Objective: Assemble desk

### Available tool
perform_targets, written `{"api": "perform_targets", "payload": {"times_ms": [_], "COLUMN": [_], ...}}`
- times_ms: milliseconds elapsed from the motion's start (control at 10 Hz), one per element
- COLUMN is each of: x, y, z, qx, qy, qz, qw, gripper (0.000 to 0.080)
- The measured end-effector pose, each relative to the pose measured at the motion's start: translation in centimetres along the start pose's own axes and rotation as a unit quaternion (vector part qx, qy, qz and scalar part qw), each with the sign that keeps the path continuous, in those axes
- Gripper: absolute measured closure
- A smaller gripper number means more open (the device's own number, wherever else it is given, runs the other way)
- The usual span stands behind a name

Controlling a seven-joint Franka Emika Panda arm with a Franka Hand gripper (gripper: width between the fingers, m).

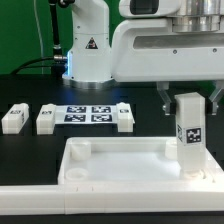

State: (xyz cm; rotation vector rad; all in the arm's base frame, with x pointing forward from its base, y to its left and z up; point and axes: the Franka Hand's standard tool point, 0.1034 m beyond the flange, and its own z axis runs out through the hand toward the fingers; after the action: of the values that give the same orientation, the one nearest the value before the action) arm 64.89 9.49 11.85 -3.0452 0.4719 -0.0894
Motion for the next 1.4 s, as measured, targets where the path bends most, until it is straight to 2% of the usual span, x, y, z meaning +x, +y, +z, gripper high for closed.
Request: {"api": "perform_targets", "payload": {"times_ms": [100, 400, 500, 600, 900, 1000, 1100, 1200, 1400], "x": [0.0, -0.1, -0.1, 0.0, -0.1, -0.3, -0.5, -0.6, -0.6], "y": [-0.1, -0.2, -0.4, -0.4, -0.3, -0.8, -1.4, -1.6, -1.7], "z": [0.0, 0.1, 0.2, 0.2, 0.4, 0.4, 0.4, 0.4, 0.4], "qx": [0.002, 0.004, 0.005, 0.005, 0.02, 0.019, 0.02, 0.021, 0.02], "qy": [-0.001, -0.002, -0.003, -0.005, -0.002, -0.003, -0.001, 0.0, -0.001], "qz": [0.049, 0.134, 0.215, 0.288, 0.468, 0.549, 0.599, 0.629, 0.611], "qw": [0.999, 0.991, 0.977, 0.958, 0.884, 0.835, 0.8, 0.777, 0.792], "gripper": [0.0508, 0.0508, 0.0508, 0.0508, 0.0508, 0.0508, 0.0508, 0.0508, 0.0508]}}
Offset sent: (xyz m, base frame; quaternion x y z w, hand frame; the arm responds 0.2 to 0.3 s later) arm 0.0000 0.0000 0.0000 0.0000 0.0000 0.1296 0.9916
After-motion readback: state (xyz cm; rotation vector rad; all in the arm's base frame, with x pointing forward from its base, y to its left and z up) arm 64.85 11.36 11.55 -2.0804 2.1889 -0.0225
